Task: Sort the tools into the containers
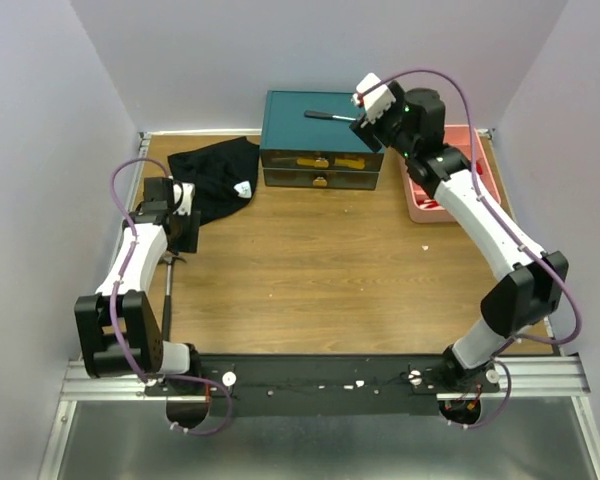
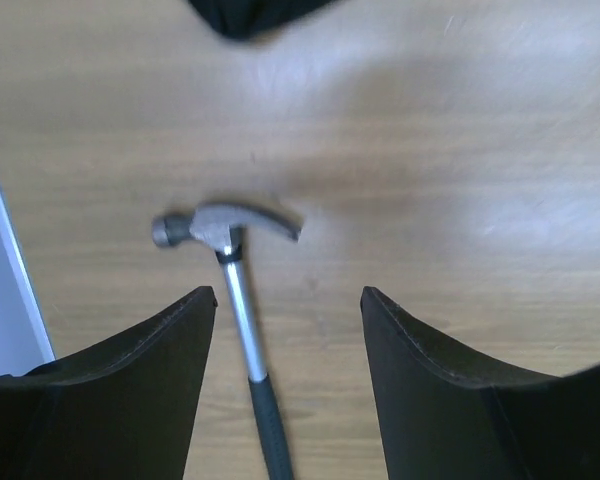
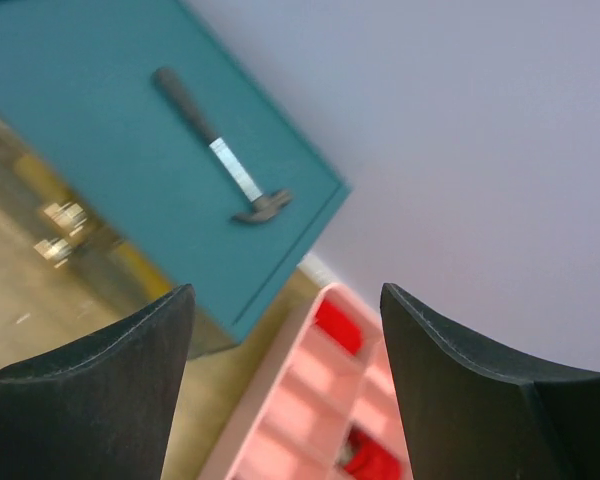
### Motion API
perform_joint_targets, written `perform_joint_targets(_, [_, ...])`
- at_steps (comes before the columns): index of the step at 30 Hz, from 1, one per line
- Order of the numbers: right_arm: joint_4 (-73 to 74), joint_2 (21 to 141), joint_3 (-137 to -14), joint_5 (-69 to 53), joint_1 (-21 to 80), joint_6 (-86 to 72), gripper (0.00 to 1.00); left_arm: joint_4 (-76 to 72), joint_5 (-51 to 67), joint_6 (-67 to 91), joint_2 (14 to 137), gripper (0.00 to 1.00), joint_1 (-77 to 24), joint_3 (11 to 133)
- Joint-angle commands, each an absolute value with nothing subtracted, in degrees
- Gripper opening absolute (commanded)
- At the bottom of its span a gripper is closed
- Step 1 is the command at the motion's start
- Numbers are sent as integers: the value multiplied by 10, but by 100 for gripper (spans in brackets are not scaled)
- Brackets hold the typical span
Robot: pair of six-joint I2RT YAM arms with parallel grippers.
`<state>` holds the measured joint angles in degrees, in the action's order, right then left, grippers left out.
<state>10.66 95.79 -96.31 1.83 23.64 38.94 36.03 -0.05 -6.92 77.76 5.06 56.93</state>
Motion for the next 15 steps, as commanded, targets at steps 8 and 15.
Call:
perform_joint_targets(8, [189,905,-839,-67,239,288,81,403,-65,-139,839,67,102,533])
perform_joint_targets(15, [191,904,-839,-67,239,290,81,383,-40,-155,929,55,111,563])
